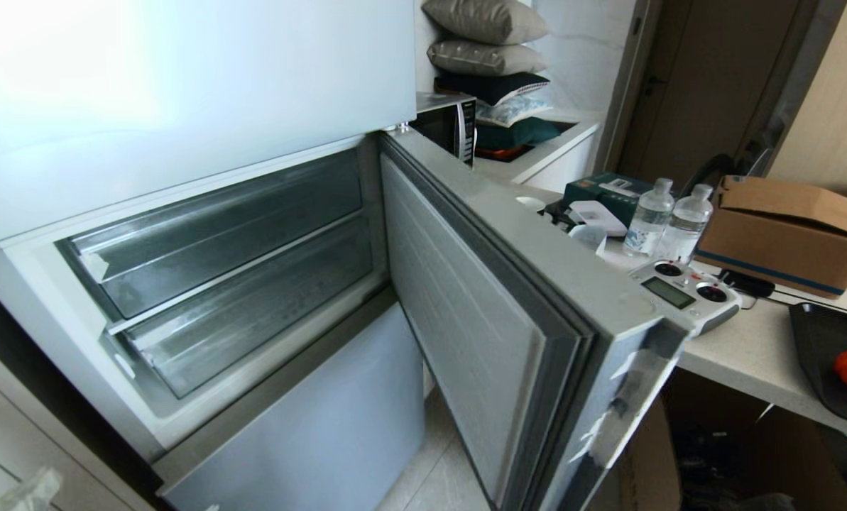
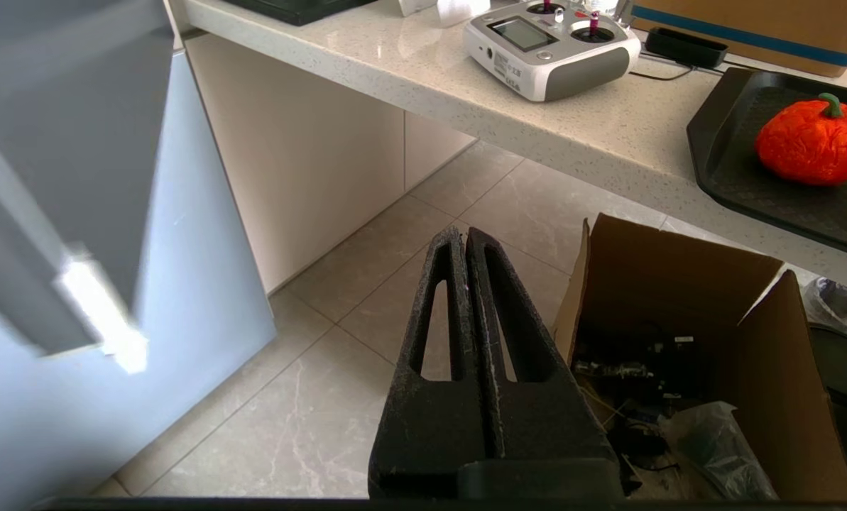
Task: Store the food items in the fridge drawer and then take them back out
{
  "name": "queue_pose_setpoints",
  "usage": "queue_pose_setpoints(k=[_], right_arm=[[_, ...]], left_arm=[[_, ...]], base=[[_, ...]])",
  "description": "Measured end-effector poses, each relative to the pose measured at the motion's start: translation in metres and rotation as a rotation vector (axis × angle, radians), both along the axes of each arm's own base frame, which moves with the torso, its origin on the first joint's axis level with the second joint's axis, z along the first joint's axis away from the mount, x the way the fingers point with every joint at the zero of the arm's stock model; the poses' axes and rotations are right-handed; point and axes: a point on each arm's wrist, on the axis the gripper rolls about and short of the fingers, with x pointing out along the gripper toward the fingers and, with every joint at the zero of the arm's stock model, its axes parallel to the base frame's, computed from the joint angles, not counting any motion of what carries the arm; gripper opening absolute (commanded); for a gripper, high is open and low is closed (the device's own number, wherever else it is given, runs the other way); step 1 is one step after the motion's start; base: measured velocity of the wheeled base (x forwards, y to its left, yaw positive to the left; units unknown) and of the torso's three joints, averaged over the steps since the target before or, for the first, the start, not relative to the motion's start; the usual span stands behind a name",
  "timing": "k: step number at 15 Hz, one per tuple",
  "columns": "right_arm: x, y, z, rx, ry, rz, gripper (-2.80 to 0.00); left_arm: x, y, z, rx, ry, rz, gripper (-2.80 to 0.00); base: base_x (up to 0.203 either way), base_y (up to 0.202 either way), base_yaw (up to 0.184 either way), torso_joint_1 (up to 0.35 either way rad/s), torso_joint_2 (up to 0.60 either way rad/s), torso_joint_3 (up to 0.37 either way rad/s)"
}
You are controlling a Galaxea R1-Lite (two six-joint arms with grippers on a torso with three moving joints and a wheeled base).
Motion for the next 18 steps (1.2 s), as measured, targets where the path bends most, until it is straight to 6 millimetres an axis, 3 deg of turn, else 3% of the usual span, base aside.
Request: queue_pose_setpoints(k=[4, 7, 11, 14, 18], right_arm=[[0.000, 0.000, 0.000, 0.000, 0.000, 0.000, -2.80], [0.000, 0.000, 0.000, 0.000, 0.000, 0.000, -2.80], [0.000, 0.000, 0.000, 0.000, 0.000, -0.001, -2.80], [0.000, 0.000, 0.000, 0.000, 0.000, 0.000, -2.80], [0.000, 0.000, 0.000, 0.000, 0.000, 0.000, -2.80]], left_arm=[[-0.033, 0.000, -0.031, 0.129, 0.153, -0.059, -2.80], [-0.051, -0.002, -0.050, 0.167, 0.163, -0.166, -2.80], [-0.063, -0.003, -0.056, 0.240, 0.026, -0.196, -2.80], [-0.065, -0.002, -0.057, 0.129, -0.004, -0.118, -2.80], [-0.066, -0.002, -0.058, 0.106, -0.017, -0.108, -2.80]], base=[[0.000, 0.000, 0.000, 0.000, 0.00, 0.000], [0.000, 0.000, 0.000, 0.000, 0.00, 0.000], [0.000, 0.000, 0.000, 0.000, 0.00, 0.000], [0.000, 0.000, 0.000, 0.000, 0.00, 0.000], [0.000, 0.000, 0.000, 0.000, 0.00, 0.000]])
